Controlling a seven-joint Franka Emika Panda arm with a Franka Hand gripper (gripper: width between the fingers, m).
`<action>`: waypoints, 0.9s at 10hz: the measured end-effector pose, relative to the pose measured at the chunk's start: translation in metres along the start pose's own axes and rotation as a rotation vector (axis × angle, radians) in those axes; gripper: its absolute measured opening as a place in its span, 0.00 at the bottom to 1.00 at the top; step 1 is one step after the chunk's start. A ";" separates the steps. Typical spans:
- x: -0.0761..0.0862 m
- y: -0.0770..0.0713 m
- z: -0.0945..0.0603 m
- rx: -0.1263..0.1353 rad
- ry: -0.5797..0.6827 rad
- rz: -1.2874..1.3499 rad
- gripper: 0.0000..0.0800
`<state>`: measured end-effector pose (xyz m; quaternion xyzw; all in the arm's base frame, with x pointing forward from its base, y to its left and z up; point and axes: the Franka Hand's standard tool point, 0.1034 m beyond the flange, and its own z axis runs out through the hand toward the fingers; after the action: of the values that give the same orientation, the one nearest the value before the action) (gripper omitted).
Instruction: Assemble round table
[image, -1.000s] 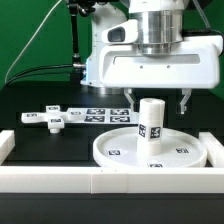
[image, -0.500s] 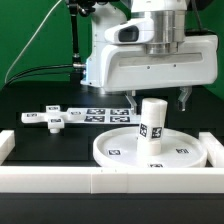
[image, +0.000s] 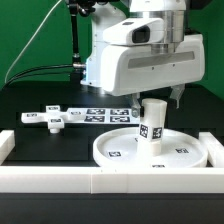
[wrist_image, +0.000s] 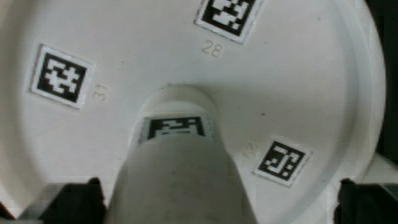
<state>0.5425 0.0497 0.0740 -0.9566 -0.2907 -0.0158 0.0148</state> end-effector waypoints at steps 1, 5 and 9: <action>0.002 0.001 -0.001 -0.024 -0.007 -0.181 0.81; 0.020 -0.008 -0.003 -0.055 -0.041 -0.594 0.81; 0.018 -0.003 -0.002 -0.059 -0.058 -0.896 0.81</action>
Offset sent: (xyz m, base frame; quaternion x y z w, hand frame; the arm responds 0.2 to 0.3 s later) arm 0.0174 0.0242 0.0017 -0.0146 -0.0284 -0.3075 0.9510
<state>0.5558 0.0617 0.0772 -0.7365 -0.6758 -0.0021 -0.0288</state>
